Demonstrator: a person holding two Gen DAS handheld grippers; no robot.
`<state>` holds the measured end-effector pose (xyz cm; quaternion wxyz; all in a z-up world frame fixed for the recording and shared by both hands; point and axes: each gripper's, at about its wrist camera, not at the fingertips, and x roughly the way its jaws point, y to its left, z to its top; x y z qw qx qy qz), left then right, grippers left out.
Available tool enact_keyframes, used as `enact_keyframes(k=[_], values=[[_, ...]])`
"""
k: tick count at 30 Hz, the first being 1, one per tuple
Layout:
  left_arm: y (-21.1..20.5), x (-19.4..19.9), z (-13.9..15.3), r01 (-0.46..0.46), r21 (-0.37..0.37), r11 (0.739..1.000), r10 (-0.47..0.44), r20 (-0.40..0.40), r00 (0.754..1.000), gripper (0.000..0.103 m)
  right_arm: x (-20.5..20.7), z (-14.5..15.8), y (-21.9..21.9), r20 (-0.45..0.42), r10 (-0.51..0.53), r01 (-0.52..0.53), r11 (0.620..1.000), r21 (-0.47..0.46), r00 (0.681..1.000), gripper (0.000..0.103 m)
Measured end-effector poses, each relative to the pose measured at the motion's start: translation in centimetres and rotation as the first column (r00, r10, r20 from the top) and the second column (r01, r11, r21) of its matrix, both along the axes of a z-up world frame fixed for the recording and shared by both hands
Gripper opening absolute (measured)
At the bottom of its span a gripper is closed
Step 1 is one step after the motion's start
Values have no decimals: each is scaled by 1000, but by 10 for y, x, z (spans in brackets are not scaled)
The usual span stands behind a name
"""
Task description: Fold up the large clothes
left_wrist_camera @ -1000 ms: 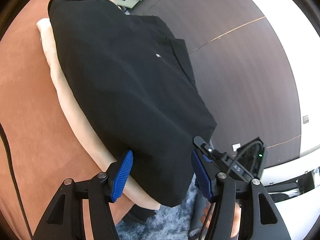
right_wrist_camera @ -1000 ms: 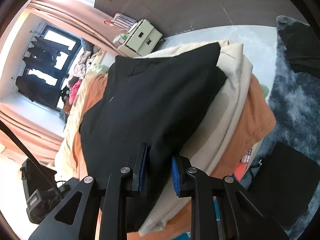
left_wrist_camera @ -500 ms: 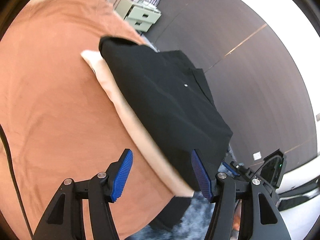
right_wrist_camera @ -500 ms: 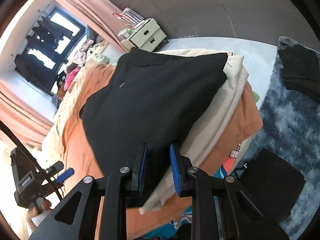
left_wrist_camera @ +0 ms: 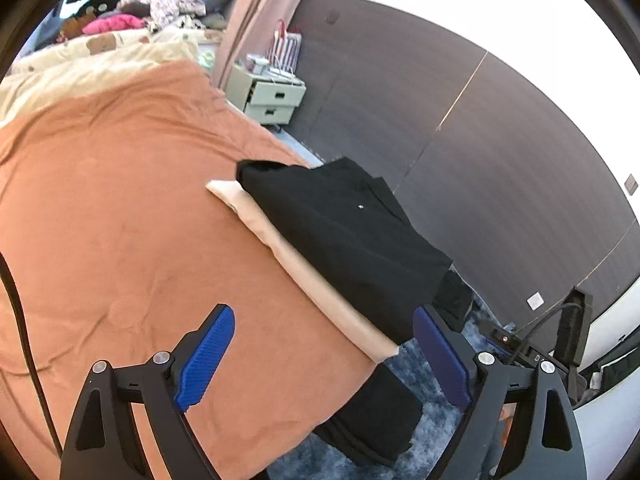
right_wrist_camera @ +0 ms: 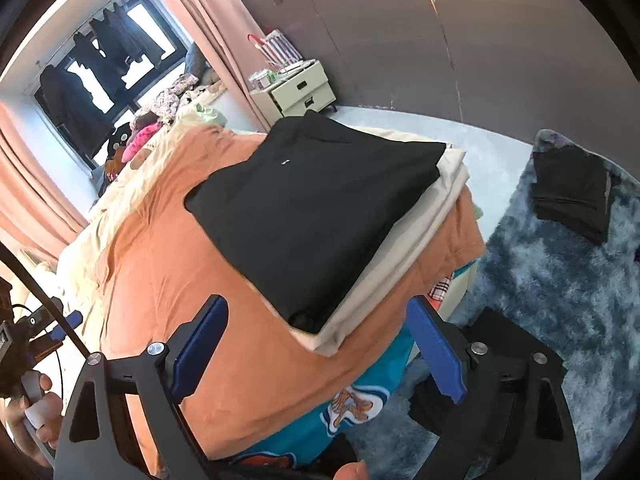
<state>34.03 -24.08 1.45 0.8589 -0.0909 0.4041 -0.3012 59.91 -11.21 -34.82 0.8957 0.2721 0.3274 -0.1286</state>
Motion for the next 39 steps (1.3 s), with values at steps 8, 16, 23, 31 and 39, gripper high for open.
enact_keyframes(k=[8, 16, 23, 31, 39], values=[[40, -66, 26, 3, 78, 997, -16, 178, 984, 92, -74, 12, 60, 72, 9, -3, 996, -87, 997, 103], [81, -137, 43, -17, 51, 999, 4, 234, 972, 98, -121, 17, 110, 82, 61, -46, 984, -174, 995, 103], [99, -205, 50, -41, 72, 997, 18, 297, 955, 103, -162, 18, 131, 109, 102, -81, 979, -186, 989, 103], [123, -266, 54, -112, 63, 992, 85, 332, 939, 103, -201, 23, 144, 104, 164, -139, 967, -213, 981, 103], [145, -320, 44, -161, 48, 986, 132, 370, 920, 103, -232, 28, 170, 124, 285, -247, 935, -255, 950, 103]])
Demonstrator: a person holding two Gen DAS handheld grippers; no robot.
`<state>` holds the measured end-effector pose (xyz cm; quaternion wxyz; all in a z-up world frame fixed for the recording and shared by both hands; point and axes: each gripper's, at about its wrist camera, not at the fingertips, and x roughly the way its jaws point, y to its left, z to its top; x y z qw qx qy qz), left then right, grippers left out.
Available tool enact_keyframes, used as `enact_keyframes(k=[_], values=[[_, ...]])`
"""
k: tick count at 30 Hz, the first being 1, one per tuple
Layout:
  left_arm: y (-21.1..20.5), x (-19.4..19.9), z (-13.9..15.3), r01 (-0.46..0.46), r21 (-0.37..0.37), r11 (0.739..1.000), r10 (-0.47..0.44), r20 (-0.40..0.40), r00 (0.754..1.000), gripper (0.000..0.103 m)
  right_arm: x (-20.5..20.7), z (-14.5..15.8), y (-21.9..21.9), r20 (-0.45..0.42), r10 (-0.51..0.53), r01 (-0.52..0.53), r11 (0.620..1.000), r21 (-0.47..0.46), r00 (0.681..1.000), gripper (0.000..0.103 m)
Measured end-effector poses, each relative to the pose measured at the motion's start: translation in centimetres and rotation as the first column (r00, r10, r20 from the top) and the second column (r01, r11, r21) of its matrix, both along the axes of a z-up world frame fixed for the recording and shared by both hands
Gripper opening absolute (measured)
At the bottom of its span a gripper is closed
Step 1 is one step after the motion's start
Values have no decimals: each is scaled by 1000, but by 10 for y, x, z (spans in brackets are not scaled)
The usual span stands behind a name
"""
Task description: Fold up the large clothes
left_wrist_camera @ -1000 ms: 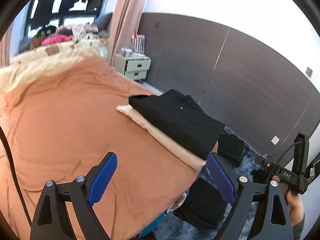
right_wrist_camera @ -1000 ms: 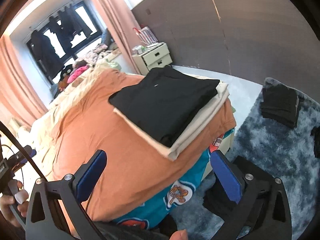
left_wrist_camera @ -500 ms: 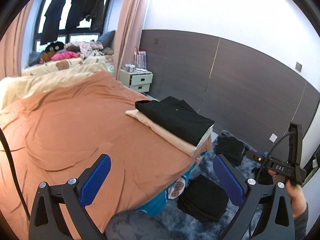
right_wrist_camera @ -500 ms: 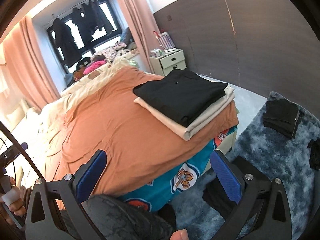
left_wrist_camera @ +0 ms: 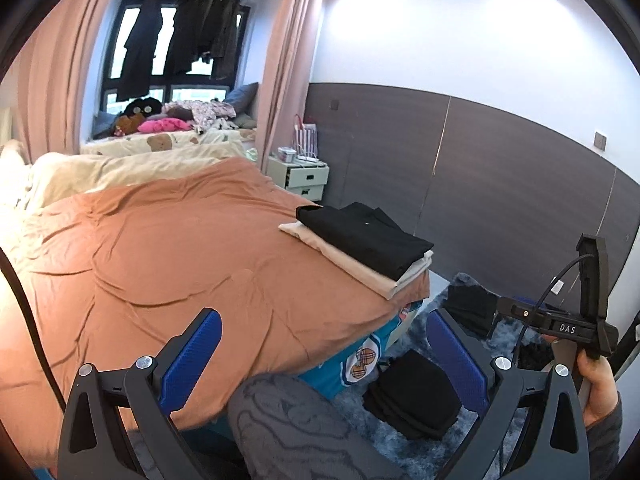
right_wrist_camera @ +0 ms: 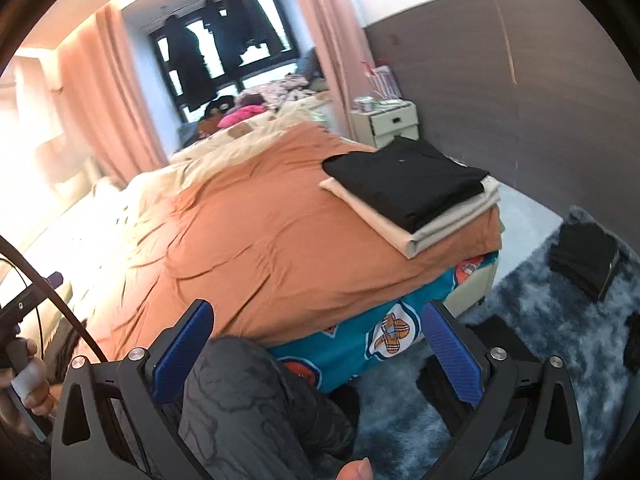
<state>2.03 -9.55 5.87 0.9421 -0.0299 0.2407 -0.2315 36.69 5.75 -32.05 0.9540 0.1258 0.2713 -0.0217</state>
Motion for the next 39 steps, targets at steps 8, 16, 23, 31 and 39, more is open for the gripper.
enact_keyframes(k=[8, 16, 23, 31, 39], values=[[16, -45, -12, -62, 16, 998, 61, 67, 996, 103, -22, -15, 8, 17, 32, -32, 999, -29, 999, 103], [41, -77, -23, -100, -58, 993, 105, 90, 990, 103, -37, -35, 23, 54, 66, -67, 998, 19, 996, 103], [56, -86, -25, -158, -73, 985, 164, 94, 982, 103, -26, -50, 33, 44, 114, -115, 993, 22, 993, 103], [68, -95, -24, -205, -72, 976, 212, 121, 970, 103, -26, -52, 45, 49, 120, -121, 992, 26, 992, 103], [69, -102, -22, -218, -74, 973, 227, 142, 964, 103, -32, -54, 53, 58, 108, -109, 994, 23, 992, 103]])
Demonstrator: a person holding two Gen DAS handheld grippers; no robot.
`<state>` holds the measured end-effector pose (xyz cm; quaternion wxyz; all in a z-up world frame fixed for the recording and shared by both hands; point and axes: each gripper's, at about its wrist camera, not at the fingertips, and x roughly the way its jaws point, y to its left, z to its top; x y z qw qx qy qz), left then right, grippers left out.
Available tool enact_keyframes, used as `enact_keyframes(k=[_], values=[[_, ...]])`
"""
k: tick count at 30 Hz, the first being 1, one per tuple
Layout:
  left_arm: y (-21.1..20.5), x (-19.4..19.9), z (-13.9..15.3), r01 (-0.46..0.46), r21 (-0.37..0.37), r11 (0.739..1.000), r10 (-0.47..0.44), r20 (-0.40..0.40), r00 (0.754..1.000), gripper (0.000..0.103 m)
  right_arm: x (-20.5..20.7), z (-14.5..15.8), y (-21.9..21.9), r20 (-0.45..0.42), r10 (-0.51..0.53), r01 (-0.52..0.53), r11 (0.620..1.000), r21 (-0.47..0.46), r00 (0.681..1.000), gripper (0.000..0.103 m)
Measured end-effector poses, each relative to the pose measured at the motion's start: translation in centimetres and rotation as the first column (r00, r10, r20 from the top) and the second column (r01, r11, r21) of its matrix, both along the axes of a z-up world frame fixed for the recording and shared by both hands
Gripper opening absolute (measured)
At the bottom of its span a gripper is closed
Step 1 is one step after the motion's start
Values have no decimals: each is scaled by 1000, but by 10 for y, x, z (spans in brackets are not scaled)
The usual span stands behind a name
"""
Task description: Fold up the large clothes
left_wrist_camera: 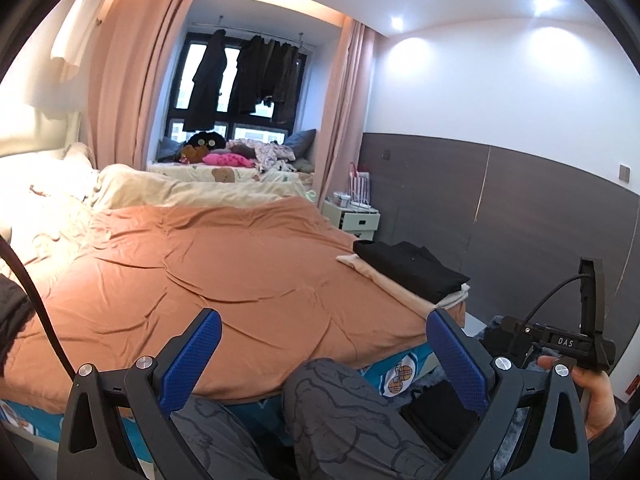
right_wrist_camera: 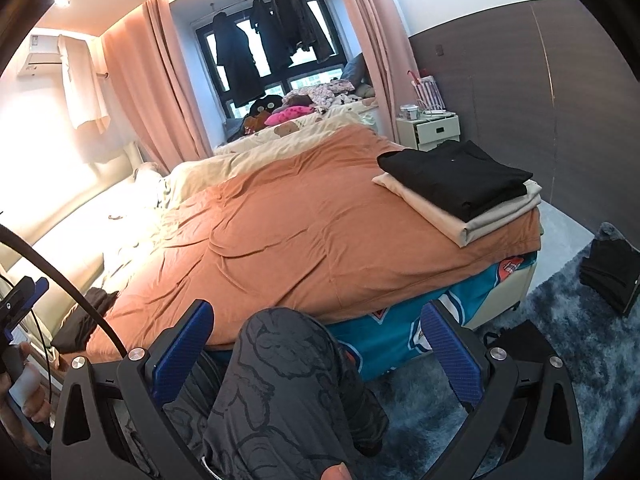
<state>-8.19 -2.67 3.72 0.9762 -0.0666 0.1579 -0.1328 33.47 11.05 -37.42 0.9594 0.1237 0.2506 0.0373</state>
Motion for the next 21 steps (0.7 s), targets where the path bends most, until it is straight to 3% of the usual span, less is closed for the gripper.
enact_keyframes(k=[21], values=[[8, -11, 2, -66, -3, 998, 66, 17, 998, 103, 0, -1, -2, -5, 6, -6, 1000, -4, 1000, 103]])
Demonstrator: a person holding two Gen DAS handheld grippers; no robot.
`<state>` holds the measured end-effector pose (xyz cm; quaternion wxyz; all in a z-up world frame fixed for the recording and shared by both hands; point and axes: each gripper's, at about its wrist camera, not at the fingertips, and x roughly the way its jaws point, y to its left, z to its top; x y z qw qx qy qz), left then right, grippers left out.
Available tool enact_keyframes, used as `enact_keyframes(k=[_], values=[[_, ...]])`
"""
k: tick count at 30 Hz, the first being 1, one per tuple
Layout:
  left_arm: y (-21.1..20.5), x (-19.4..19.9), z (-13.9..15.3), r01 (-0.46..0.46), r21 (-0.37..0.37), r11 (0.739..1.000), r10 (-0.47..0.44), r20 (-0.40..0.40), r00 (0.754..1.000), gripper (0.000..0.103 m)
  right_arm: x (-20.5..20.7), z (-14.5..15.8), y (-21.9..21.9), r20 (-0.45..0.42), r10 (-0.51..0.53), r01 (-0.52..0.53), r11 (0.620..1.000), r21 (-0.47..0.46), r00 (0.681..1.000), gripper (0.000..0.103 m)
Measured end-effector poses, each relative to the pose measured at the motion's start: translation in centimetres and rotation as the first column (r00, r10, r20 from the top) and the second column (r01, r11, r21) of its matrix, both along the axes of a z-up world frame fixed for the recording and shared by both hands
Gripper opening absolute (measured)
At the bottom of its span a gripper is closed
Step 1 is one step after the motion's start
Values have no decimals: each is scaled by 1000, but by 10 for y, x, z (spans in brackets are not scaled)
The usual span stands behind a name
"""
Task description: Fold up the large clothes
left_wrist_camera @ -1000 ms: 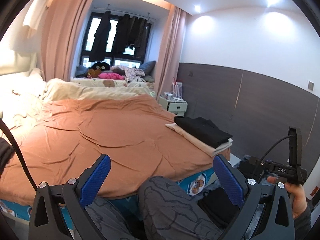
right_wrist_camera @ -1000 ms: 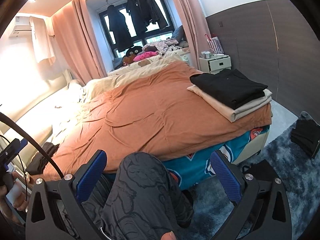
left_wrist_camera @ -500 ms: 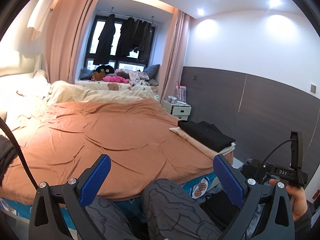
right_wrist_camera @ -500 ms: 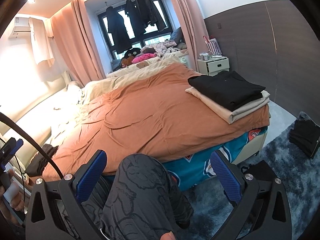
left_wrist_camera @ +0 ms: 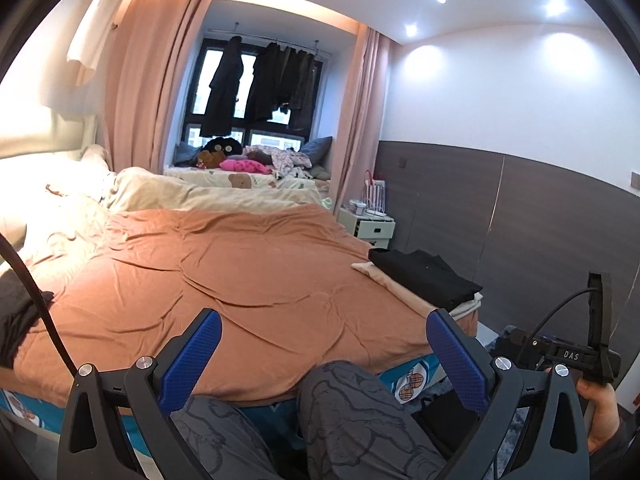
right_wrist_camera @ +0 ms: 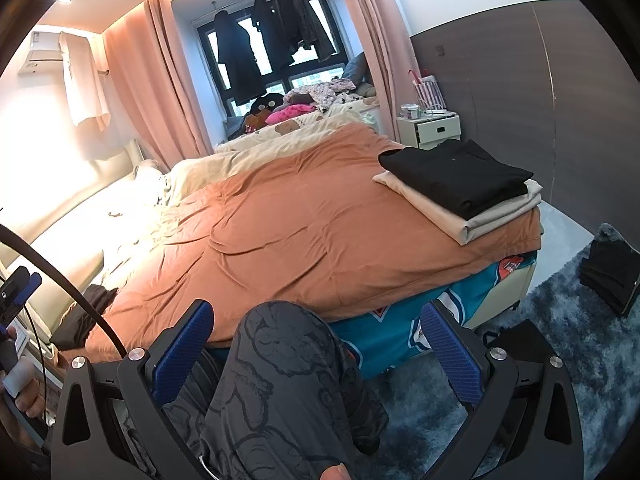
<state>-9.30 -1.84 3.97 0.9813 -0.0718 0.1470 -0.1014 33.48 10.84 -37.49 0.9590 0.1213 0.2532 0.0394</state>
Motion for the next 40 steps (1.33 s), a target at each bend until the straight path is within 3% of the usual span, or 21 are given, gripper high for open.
enact_keyframes(k=[40], values=[[-9, -26, 4, 2, 16, 1000, -2, 37, 999, 103, -19, 0, -26, 5, -12, 12, 1000, 9, 1000, 103]])
